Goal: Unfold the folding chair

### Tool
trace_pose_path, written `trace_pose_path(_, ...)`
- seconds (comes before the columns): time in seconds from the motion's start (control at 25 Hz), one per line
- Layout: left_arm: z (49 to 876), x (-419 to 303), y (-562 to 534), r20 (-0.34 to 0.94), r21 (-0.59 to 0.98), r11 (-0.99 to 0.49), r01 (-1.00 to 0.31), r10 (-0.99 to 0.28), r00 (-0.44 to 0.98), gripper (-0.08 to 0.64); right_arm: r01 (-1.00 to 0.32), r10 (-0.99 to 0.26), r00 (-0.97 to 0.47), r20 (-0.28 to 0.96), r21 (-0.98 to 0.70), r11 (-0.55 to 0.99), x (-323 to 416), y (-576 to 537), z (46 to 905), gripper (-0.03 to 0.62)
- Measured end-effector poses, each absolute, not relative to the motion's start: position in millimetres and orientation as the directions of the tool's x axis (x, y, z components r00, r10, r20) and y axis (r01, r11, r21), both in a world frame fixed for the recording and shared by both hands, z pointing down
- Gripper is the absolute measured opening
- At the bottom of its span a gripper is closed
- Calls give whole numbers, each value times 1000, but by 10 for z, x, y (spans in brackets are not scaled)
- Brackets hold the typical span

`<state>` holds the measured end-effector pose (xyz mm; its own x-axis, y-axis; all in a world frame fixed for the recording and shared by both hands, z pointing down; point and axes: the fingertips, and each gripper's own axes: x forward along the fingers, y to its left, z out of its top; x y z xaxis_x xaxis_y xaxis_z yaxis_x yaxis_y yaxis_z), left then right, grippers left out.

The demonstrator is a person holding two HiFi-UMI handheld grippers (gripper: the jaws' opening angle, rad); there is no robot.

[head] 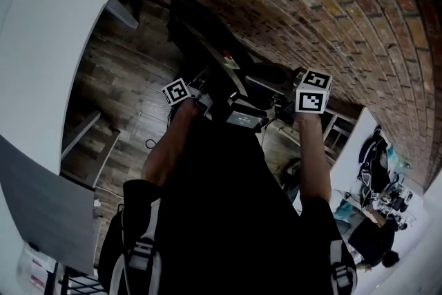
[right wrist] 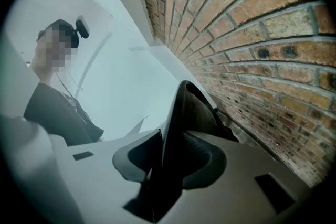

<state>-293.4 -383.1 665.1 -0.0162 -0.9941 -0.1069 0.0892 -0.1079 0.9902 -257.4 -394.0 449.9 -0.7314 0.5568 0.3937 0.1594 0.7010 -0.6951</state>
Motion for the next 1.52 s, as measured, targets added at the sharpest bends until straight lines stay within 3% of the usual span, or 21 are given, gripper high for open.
trace_pose_path(0.28,6337,-2530,-3933,-179,982,-171,84,-979,100,74,85,454,-792,409,-662,745,-2176,-3923,4232,117)
trace_pose_path(0.52,6192,-2122,-3865,-167,985,-158,63,-965,204,94,50,375,-853,362,-659,750,-1686,-3824,4094,118)
trace_pose_path(0.72,6020,-1677,-3666,-154,988,-157,6,-961,230,94,79,355,-887,296,-659,748,-1159,-3612,3904,124)
trace_pose_path(0.96,5918,-1251,-3404,-150,989,-148,26,-958,244,107,73,333,-906,260,-681,729,-761,-3399,3792,126)
trace_pose_path(1.52,5706,-988,-2753,-154,987,-162,13,-905,396,117,-32,167,-960,225,-680,733,-419,-2636,3591,130)
